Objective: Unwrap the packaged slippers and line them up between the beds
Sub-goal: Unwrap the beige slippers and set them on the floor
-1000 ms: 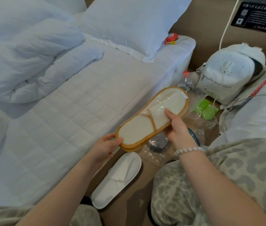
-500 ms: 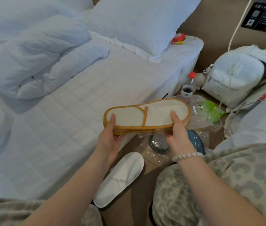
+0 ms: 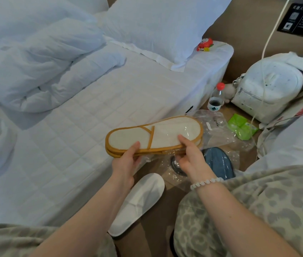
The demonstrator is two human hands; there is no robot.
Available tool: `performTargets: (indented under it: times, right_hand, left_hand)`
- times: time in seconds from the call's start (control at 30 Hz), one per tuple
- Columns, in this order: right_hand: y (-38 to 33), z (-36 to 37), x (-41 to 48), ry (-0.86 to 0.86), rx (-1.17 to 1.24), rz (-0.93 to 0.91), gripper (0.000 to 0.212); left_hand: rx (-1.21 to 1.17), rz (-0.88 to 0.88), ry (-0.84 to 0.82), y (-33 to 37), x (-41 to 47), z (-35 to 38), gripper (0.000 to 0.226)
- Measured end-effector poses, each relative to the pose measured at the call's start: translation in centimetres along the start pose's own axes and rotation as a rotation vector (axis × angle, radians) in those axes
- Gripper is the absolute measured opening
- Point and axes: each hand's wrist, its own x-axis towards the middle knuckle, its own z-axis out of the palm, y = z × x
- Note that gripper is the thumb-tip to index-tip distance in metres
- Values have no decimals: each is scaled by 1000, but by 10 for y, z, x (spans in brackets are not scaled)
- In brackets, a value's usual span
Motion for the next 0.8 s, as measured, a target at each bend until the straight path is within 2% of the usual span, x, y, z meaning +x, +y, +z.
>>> performTargets:
  times: [0.07, 0.2, 0.33, 0.53, 0.7, 0.8]
  right_hand:
    - [-7, -2, 5, 21, 1, -30, 49]
    - [-19, -9, 14, 36, 41, -96, 55]
    - [-15, -6, 15, 19, 53, -108, 49]
    - [1, 0, 7, -61, 58, -29, 45]
    - [1, -4, 10, -34, 10, -61, 59]
    - [-5, -3, 12, 0, 33, -122, 48]
  left_hand:
    - [2, 19, 33, 6, 7, -5, 49]
    - [-69, 9, 18, 15, 15, -14, 37]
    - [-160, 14, -25, 16, 12, -10, 39]
    - [-30, 4, -69, 7, 3, 13, 55]
    - [3, -7, -25, -3, 9, 17, 50]
    - [39, -8, -21, 0, 14, 14, 54]
